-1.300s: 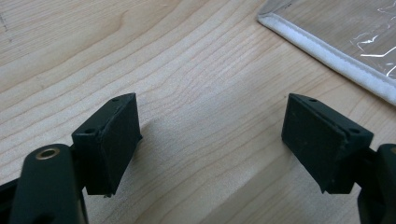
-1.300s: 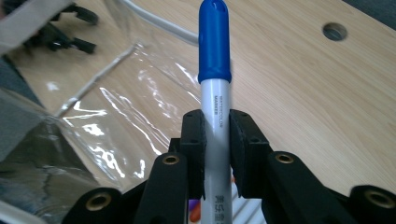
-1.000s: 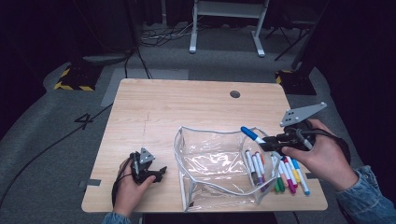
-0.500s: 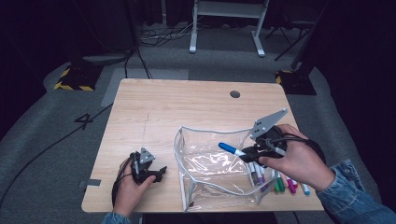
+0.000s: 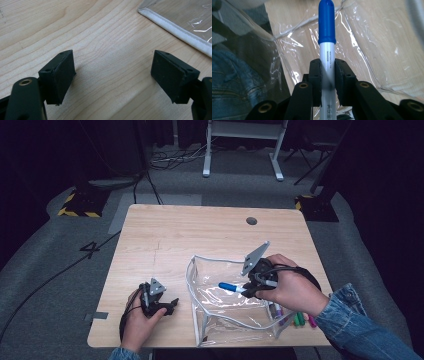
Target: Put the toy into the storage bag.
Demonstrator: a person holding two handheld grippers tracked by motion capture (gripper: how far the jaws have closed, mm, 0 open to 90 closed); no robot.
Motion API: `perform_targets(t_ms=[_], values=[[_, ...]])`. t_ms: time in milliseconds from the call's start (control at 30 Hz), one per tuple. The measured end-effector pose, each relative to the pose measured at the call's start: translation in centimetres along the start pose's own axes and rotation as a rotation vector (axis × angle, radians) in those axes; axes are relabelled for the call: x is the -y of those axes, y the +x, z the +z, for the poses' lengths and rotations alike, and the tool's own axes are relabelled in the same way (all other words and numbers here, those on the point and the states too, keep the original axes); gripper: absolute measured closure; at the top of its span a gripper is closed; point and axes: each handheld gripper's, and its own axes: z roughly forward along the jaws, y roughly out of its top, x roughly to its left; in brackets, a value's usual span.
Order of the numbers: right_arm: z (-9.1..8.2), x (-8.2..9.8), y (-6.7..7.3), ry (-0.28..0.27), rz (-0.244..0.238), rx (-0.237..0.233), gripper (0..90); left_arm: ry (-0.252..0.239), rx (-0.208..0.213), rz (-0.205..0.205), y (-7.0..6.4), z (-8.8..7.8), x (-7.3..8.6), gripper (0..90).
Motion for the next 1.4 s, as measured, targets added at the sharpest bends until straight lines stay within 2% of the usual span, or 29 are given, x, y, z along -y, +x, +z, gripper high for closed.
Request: perform_targets(t_ms=[167, 300, 433, 767, 900, 1133, 1400], values=[[1.6, -0.3, 0.1, 0.065, -0.043, -0.039, 77.0, 0.0, 0.0, 0.001, 0.0, 0.1, 0.0, 19.6], [2.4, -0.4, 0.3, 0.089, -0.061, -0.043, 77.0, 0.0, 0.0, 0.001, 0.0, 0.1, 0.0, 19.6], [3.6, -0.5, 0.5, 0.126, -0.1, -0.043, 77.0, 0.0, 0.0, 0.0, 0.0, 0.1, 0.0, 19.6], [5.9, -0.4, 1.1, 0.2, -0.154, -0.086, 76.9, 0.0, 0.0, 0.0, 0.0, 0.1, 0.0, 19.6], [6.8, -0.3, 1.5, 0.211, -0.148, -0.117, 76.8, 0.0, 0.0, 0.0, 0.0, 0.1, 0.0, 19.6], [8.2, -0.2, 2.0, 0.279, -0.153, -0.137, 76.8, 0.0, 0.0, 0.0, 0.0, 0.1, 0.0, 19.6], [9.4, -0.1, 2.3, 0.308, -0.159, -0.186, 76.5, 0.0, 0.0, 0.001, 0.0, 0.1, 0.0, 19.6]])
